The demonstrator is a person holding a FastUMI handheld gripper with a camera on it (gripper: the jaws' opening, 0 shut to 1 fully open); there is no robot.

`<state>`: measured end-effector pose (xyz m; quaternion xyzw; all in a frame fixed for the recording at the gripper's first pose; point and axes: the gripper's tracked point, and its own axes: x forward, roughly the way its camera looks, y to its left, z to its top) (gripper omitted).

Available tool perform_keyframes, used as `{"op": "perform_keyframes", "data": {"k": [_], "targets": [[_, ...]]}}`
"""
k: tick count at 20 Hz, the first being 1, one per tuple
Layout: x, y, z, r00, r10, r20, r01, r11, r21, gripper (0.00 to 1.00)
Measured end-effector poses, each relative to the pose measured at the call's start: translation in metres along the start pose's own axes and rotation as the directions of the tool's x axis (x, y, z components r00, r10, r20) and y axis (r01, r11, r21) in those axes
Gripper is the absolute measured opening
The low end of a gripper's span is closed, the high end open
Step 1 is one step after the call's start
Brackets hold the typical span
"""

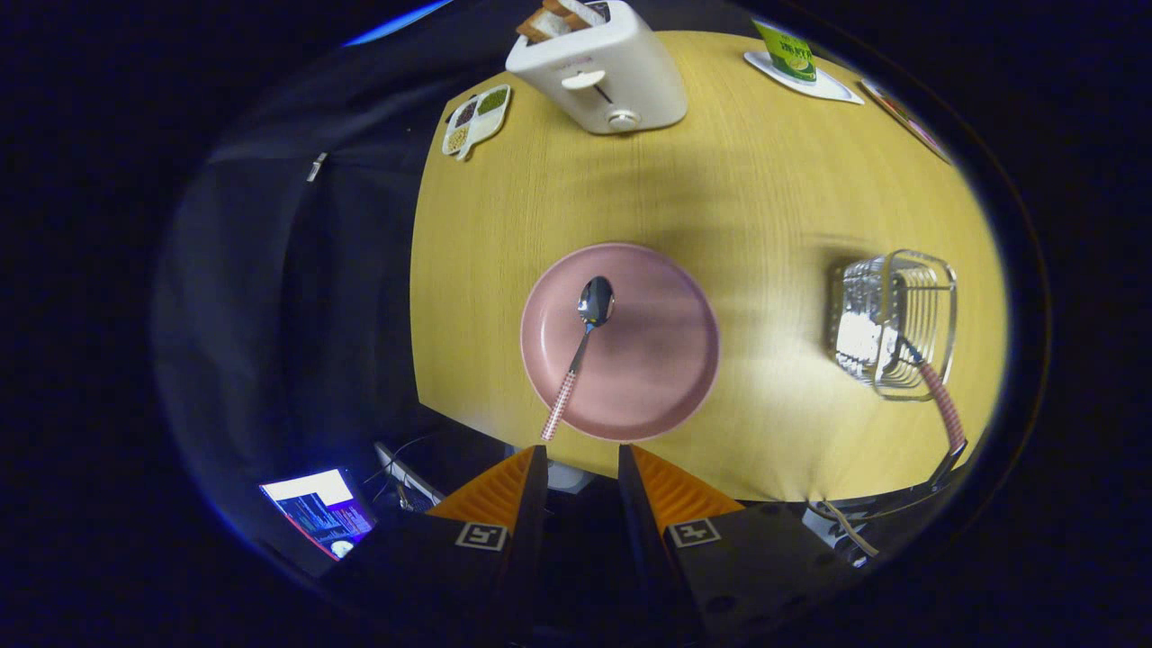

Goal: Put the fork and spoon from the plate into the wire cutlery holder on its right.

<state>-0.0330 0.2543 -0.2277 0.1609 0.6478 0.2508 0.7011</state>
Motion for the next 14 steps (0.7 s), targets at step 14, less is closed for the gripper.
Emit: {"op": "perform_keyframes", "data": {"k": [14], "targets": [[0.120, -0.003, 0.008, 0.990, -0.141, 0.030, 0.132, 0.971, 0.200, 0.42]]}}
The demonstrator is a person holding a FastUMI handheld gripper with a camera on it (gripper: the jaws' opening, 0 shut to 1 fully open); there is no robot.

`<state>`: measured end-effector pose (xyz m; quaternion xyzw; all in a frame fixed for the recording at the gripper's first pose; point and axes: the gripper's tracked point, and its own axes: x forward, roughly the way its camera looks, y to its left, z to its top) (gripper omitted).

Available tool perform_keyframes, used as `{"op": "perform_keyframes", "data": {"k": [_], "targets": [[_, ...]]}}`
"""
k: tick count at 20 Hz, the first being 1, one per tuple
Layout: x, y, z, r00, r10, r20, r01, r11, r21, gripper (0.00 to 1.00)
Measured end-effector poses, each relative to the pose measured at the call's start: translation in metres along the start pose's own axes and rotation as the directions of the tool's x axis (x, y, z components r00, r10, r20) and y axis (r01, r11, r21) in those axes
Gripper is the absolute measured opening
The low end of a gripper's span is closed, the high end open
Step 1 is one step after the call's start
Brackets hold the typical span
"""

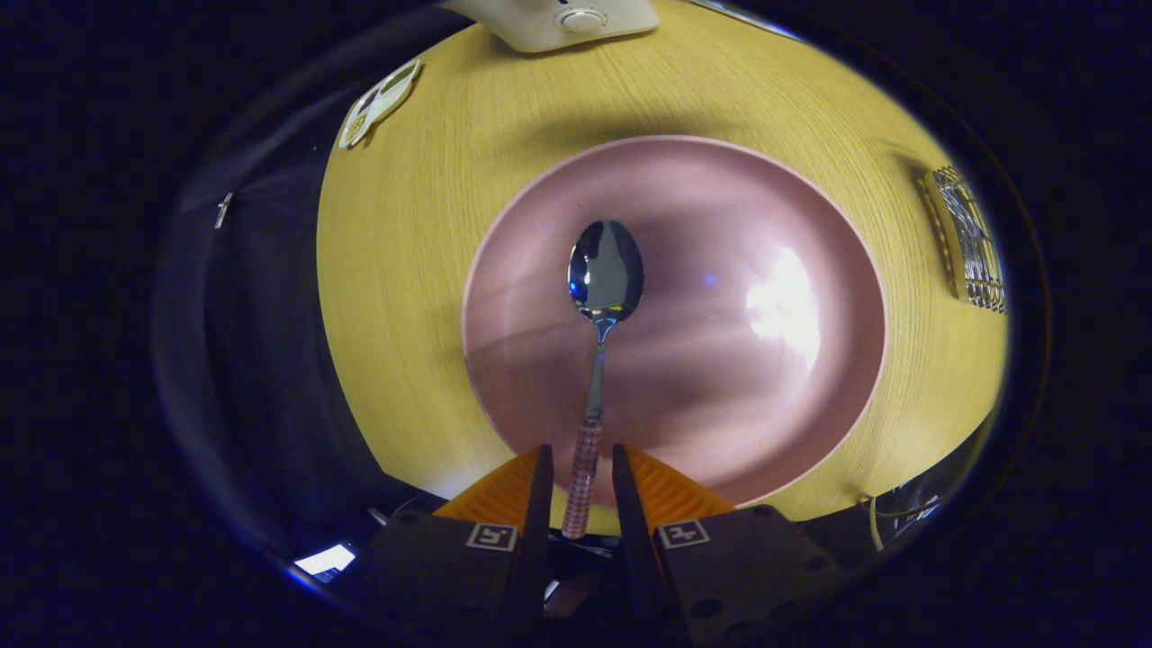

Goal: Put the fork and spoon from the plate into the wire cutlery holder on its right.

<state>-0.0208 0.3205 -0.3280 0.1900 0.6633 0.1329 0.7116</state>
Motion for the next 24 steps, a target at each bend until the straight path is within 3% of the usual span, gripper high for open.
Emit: {"op": "perform_keyframes", "data": {"k": [4, 9, 15, 18, 20, 24], "targets": [[0.013, -0.011, -0.010, 0.999, 0.000, -0.044, -0.001, 1.000, -0.004, 0.15], [-0.024, -0.003, -0.019, 0.985, 0.133, -0.106, -0.139, 0.989, -0.049, 0.12], [-0.144, -0.034, -0.003, 0.975, 0.185, -0.120, -0.210, 0.946, -0.248, 0.11], [-0.205, -0.081, 0.012, 0.983, 0.122, -0.137, -0.158, 0.943, -0.293, 0.11], [-0.225, -0.128, 0.021, 0.986, 0.010, -0.169, -0.064, 0.946, -0.319, 0.11], [-0.254, -0.197, 0.026, 0.934, -0.162, -0.320, 0.068, 0.955, -0.288, 0.11]]}}
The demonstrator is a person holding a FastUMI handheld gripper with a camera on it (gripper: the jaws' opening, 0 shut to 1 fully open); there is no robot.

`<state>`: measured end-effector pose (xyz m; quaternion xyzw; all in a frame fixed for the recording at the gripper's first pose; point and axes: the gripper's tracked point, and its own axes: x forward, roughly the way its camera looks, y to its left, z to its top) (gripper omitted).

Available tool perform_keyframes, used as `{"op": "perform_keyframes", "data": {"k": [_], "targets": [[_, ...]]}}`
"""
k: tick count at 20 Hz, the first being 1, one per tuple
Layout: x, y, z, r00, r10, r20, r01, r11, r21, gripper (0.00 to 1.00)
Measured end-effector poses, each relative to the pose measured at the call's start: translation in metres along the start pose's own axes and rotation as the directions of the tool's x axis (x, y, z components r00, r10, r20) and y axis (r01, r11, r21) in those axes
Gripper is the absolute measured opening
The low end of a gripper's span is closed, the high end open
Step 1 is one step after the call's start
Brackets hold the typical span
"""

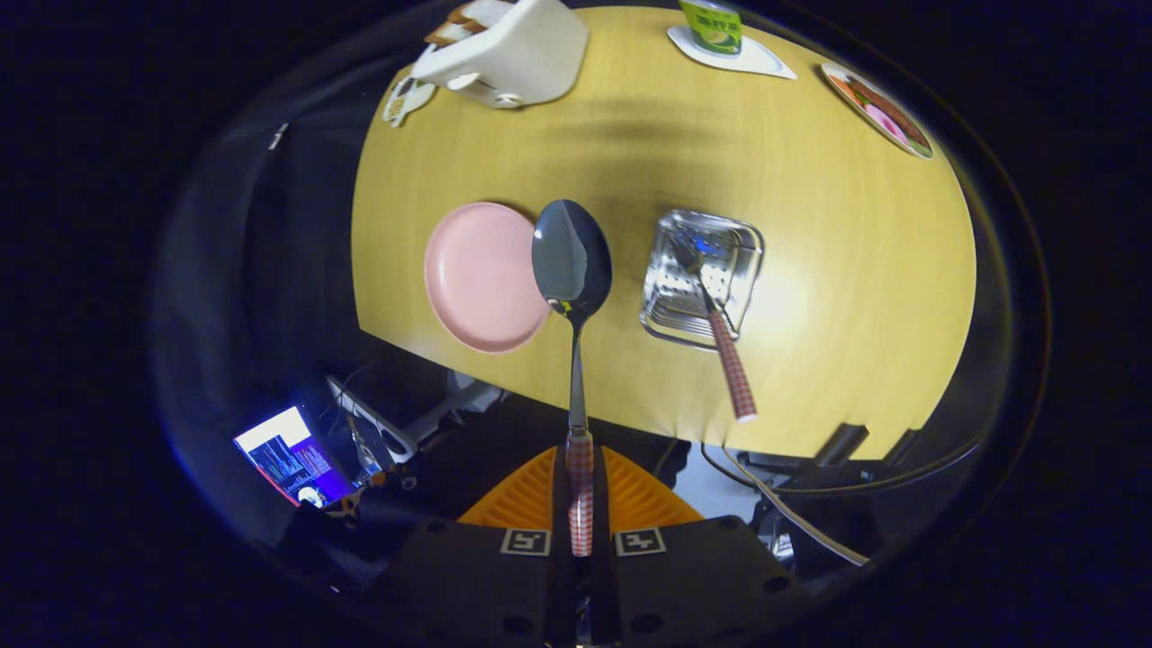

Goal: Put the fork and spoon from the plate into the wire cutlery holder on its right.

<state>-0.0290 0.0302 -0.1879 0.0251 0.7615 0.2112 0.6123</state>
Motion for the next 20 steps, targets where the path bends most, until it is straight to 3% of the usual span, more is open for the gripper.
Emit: {"op": "perform_keyframes", "data": {"k": [3, 7, 14, 20], "targets": [[0.001, -0.028, -0.008, 0.988, -0.052, -0.148, 0.059, 0.997, 0.042, 0.11], [-0.007, -0.045, -0.017, 0.944, -0.119, -0.307, 0.147, 0.987, 0.069, 0.11], [-0.001, -0.054, 0.009, 0.892, -0.187, -0.411, 0.246, 0.965, 0.095, 0.12], [0.007, -0.051, 0.023, 0.881, -0.188, -0.433, 0.250, 0.964, 0.092, 0.13]]}}
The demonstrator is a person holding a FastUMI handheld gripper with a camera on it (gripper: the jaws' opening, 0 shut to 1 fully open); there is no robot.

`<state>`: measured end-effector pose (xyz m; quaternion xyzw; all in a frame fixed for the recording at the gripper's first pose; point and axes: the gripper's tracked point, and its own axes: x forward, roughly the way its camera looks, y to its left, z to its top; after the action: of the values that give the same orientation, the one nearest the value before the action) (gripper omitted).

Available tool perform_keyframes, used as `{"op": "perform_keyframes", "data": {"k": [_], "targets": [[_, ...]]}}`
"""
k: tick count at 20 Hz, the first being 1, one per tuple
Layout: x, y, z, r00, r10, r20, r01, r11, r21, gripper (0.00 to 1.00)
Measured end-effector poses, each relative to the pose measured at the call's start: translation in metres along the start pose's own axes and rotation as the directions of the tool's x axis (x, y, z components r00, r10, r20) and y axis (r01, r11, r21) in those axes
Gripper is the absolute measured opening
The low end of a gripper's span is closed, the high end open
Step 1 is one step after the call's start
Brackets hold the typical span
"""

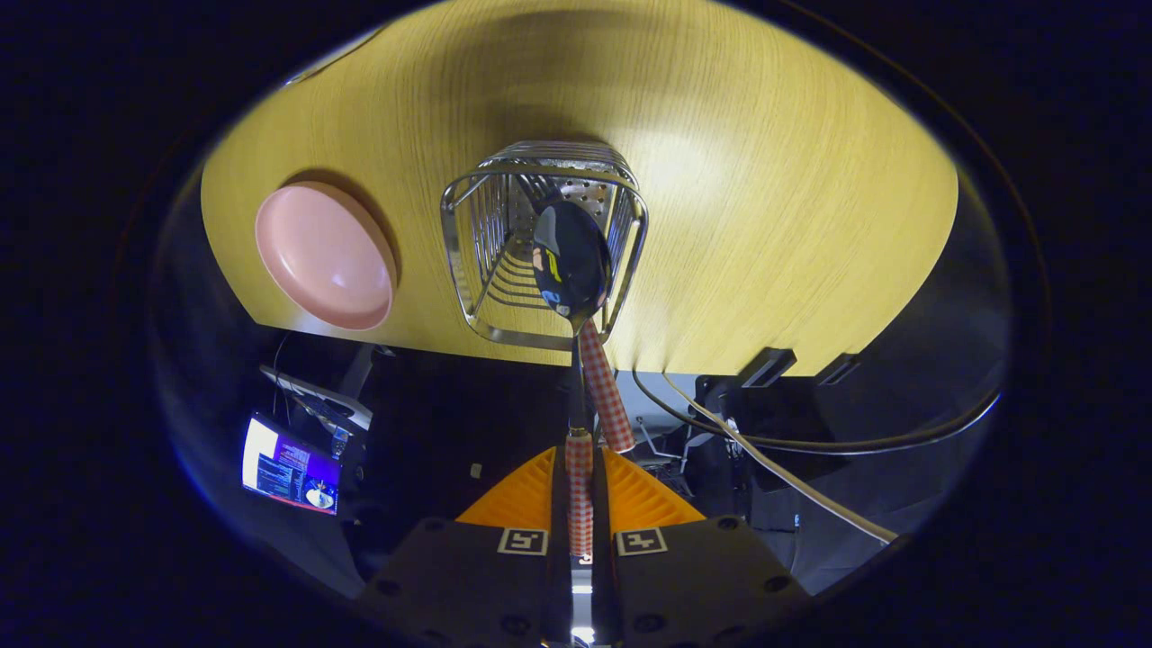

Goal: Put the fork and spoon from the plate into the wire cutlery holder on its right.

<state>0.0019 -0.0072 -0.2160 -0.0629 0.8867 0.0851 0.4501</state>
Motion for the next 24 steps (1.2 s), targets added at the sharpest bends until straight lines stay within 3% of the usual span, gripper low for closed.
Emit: {"op": "perform_keyframes", "data": {"k": [10, 12, 14, 15, 16, 17, 20, 22, 24], "targets": [[0.000, 0.007, 0.016, 0.997, 0.043, 0.068, -0.040, 0.998, -0.039, 0.20], [-0.004, 0.009, 0.019, 0.990, 0.069, 0.120, -0.063, 0.997, -0.055, 0.27], [-0.010, 0.015, 0.024, 0.973, 0.120, 0.198, -0.105, 0.991, -0.084, 0.43], [-0.014, 0.017, 0.024, 0.960, 0.150, 0.237, -0.128, 0.986, -0.105, 0.55], [-0.017, 0.020, 0.021, 0.944, 0.183, 0.276, -0.155, 0.981, -0.119, 0.62], [-0.023, 0.020, 0.021, 0.924, 0.203, 0.324, -0.168, 0.977, -0.133, 0.77], [-0.040, 0.014, 0.018, 0.839, 0.245, 0.486, -0.200, 0.969, -0.143, 0.98], [-0.052, 0.010, 0.018, 0.752, 0.262, 0.605, -0.229, 0.964, -0.133, 1.00], [-0.067, 0.007, 0.020, 0.631, 0.258, 0.732, -0.241, 0.962, -0.132, 0.99]]}}
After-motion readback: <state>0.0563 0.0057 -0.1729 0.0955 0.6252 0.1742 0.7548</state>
